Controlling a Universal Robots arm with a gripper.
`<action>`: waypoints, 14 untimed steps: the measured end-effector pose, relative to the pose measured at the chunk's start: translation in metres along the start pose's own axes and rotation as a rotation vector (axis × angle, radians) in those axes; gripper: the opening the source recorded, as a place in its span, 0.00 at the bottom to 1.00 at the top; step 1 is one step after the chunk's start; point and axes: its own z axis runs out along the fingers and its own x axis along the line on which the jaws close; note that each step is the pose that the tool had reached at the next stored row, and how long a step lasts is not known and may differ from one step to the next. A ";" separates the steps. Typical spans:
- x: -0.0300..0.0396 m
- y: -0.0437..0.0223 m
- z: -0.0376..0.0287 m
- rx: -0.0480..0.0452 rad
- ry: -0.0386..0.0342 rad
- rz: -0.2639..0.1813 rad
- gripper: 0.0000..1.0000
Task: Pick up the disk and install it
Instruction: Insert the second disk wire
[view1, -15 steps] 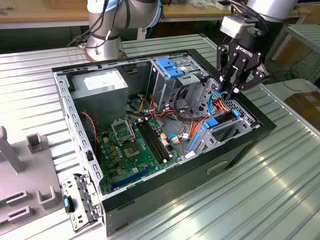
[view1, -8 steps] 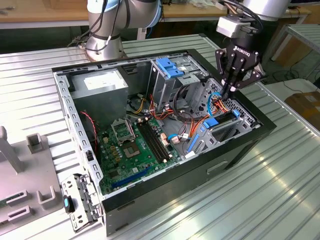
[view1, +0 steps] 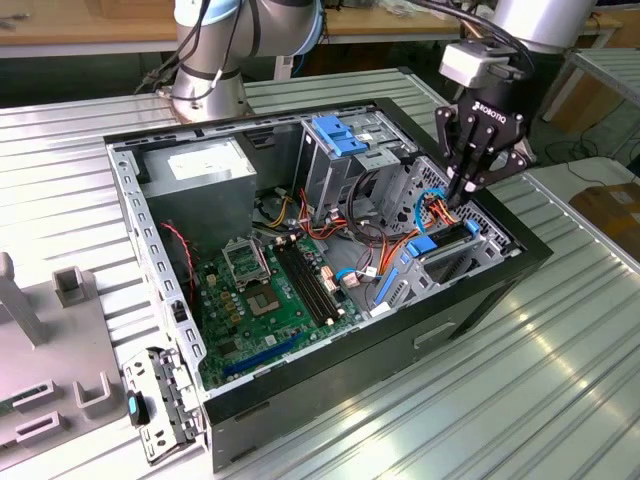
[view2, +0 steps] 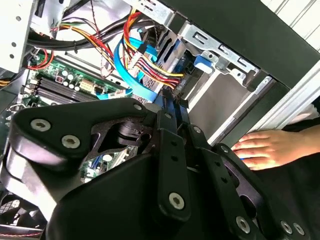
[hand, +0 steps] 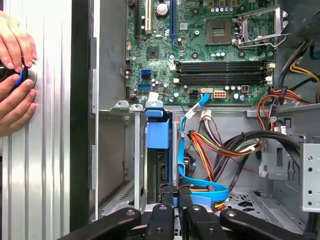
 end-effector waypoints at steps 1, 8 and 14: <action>0.0011 0.0008 0.0007 0.0002 -0.0069 -0.002 0.16; 0.0103 0.0070 0.0093 0.0064 -0.0736 -0.045 0.16; 0.0276 0.0094 0.0166 0.0089 -0.1110 -0.054 0.16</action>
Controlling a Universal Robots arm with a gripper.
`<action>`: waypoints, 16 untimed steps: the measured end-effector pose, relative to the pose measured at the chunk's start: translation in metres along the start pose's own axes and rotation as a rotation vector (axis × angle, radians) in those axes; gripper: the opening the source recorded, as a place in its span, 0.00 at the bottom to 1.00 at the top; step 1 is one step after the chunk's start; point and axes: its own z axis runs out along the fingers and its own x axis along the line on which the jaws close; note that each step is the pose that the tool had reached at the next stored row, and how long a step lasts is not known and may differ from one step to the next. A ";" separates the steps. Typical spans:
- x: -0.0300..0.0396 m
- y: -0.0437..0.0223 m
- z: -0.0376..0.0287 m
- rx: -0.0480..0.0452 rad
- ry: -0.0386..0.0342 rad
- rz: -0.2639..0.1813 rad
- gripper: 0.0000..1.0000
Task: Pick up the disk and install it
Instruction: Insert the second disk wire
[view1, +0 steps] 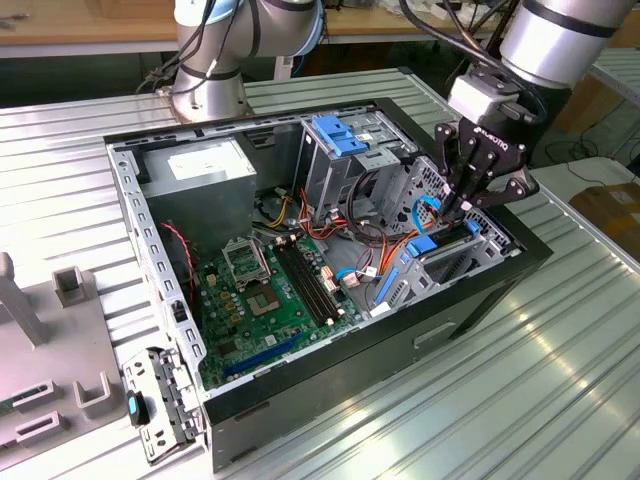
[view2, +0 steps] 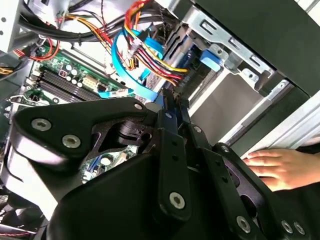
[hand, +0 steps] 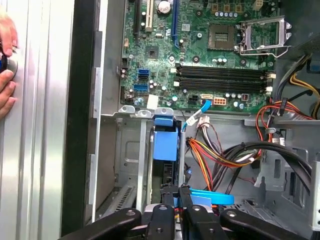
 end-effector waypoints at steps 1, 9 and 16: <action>0.0016 0.0009 0.0002 0.0031 -0.0209 -0.002 0.16; 0.0130 0.0047 0.0027 0.0181 -0.0679 -0.009 0.16; 0.0166 0.0076 0.0056 0.0442 -0.0693 -0.018 0.16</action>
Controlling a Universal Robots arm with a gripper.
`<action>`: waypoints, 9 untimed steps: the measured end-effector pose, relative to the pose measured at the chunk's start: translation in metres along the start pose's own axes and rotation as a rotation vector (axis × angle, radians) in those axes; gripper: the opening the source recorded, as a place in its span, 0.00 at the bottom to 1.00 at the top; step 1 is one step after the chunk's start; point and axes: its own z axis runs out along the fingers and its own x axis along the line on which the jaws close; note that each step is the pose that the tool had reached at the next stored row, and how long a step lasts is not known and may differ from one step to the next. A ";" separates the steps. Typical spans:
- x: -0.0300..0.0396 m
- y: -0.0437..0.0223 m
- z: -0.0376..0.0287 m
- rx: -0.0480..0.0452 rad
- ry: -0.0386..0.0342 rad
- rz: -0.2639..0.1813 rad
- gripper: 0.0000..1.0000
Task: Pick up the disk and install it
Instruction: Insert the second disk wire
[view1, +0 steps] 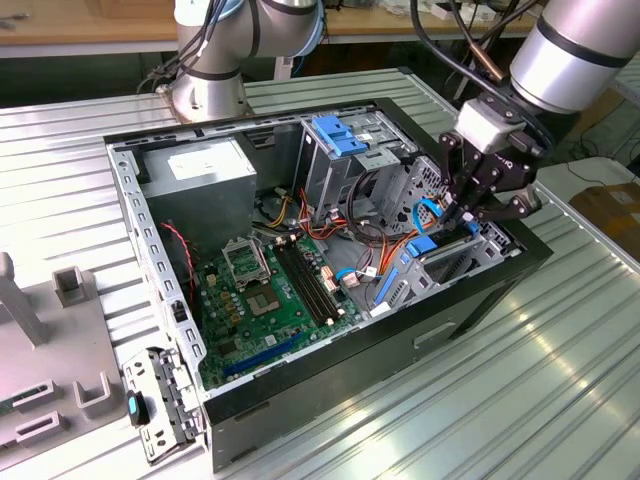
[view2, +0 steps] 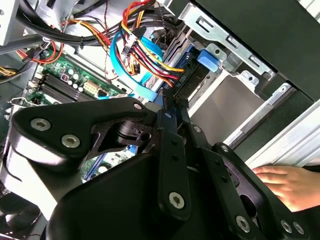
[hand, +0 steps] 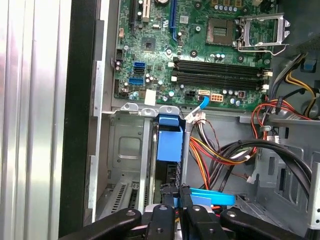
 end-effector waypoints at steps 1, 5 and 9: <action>-0.0001 0.0002 0.0000 0.0005 -0.0001 0.000 0.16; 0.0026 0.0011 0.0005 0.0021 -0.0137 0.000 0.16; 0.0065 0.0014 0.0010 0.0044 -0.0461 0.001 0.16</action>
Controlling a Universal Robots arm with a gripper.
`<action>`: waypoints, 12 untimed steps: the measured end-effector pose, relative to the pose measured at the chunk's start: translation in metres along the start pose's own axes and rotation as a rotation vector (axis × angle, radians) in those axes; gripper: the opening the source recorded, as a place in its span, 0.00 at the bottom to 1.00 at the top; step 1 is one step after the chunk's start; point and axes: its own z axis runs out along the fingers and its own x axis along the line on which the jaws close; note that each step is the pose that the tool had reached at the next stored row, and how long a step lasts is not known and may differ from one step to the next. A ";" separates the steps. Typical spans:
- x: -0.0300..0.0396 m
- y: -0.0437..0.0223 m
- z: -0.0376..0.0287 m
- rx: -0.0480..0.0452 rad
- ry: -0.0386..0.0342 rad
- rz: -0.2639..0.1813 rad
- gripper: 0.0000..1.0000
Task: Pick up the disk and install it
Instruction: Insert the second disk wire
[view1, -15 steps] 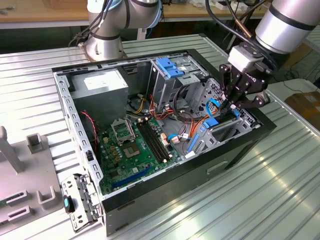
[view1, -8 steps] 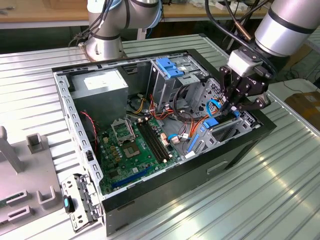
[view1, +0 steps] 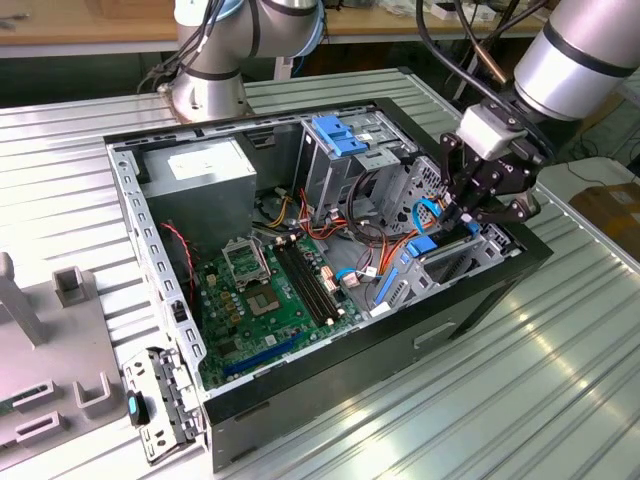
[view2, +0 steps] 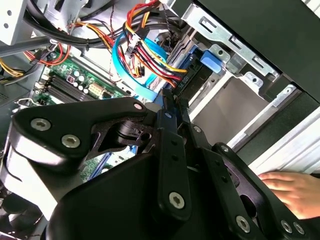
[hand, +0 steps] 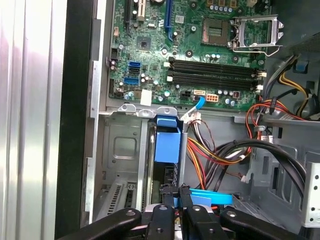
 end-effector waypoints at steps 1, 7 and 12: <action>0.0017 0.0001 0.0002 0.0009 -0.0107 0.000 0.16; 0.0075 0.0011 0.0006 0.0039 -0.0215 0.000 0.16; 0.0078 0.0017 0.0020 0.0097 -0.0212 0.007 0.16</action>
